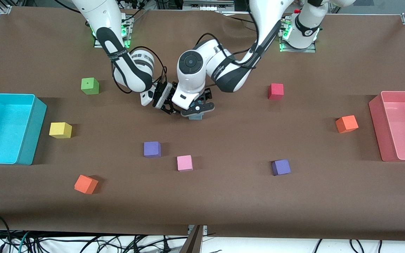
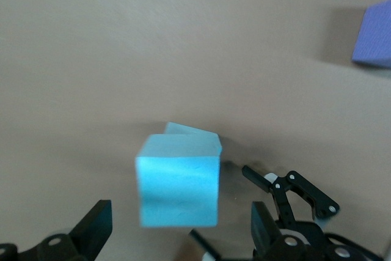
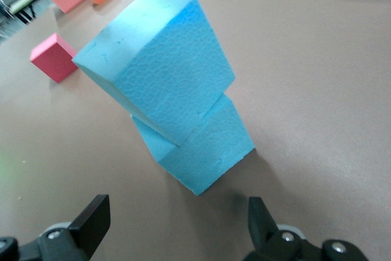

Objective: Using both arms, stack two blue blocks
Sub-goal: 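Open the left gripper and raise it off the stack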

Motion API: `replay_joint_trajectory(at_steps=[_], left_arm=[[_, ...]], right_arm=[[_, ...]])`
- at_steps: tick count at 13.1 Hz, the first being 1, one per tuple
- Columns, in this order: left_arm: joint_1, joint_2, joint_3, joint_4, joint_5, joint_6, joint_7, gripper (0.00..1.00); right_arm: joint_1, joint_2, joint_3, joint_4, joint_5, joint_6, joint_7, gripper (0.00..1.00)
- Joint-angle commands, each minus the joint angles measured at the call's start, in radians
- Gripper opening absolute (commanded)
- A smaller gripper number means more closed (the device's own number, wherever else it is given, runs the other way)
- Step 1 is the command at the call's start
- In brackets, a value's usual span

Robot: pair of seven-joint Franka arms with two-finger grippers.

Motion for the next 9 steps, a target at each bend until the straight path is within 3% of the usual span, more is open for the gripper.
replay_joint_trajectory(at_steps=[1, 3, 6, 9], left_arm=[[0.067, -0.12, -0.01, -0.042, -0.019, -0.098, 0.018, 1.0], [0.152, -0.206, -0.036, -0.086, -0.037, -0.157, 0.061, 1.0], [0.293, -0.33, -0.035, -0.155, -0.057, -0.217, 0.092, 1.0], [0.438, -0.442, -0.035, -0.188, -0.056, -0.334, 0.314, 1.0]], right_arm=[[0.026, -0.059, -0.073, -0.067, -0.089, -0.114, 0.074, 1.0], [0.027, -0.127, -0.106, -0.087, -0.279, -0.131, 0.247, 1.0], [0.025, -0.177, -0.191, -0.094, -0.428, -0.275, 0.407, 1.0], [-0.001, -0.236, -0.265, -0.085, -0.67, -0.407, 0.638, 1.0]])
